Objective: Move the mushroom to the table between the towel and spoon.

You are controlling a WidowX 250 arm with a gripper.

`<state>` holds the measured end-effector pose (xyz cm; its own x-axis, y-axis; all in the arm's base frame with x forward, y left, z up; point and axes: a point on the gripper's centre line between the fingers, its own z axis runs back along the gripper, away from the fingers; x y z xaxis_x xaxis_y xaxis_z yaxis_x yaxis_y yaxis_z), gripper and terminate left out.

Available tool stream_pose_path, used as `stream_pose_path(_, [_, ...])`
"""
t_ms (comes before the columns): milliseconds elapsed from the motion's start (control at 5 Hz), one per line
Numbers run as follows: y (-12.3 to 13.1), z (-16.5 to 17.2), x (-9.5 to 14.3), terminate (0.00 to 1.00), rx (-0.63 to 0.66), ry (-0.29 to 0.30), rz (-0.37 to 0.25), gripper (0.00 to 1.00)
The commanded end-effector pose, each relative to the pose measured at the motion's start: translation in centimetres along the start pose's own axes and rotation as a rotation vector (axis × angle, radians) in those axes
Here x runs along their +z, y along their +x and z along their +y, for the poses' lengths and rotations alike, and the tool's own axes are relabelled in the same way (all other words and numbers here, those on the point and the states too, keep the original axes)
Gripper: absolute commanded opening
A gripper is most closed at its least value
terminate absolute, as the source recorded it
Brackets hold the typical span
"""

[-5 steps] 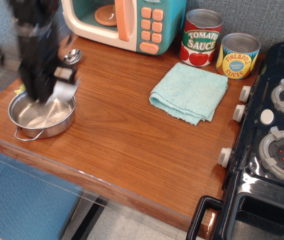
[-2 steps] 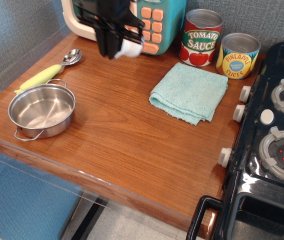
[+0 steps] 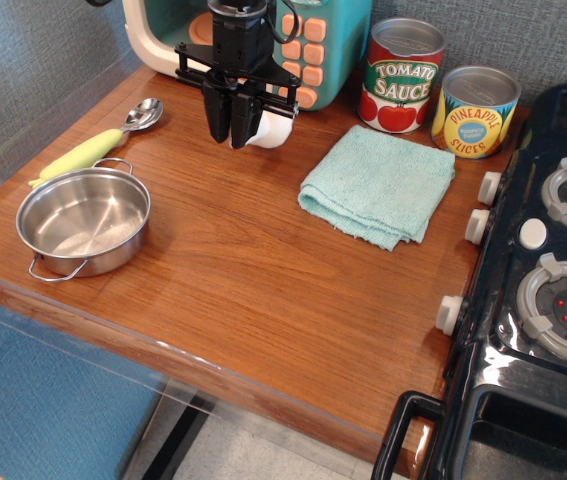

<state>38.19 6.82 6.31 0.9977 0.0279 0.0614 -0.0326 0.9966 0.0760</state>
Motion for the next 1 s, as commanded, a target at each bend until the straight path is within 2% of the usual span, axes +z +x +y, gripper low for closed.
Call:
stream_pose_path(0, [0.5,-1.3,4.4,0.0,0.02,0.028,-0.1,1.0])
stream_pose_path(400, [0.7,-3.8,6.7,0.0,-0.049,0.015,-0.135,1.0])
stream_pose_path(800, [0.7,-3.8,6.7,0.0,-0.049,0.015,-0.135,1.0])
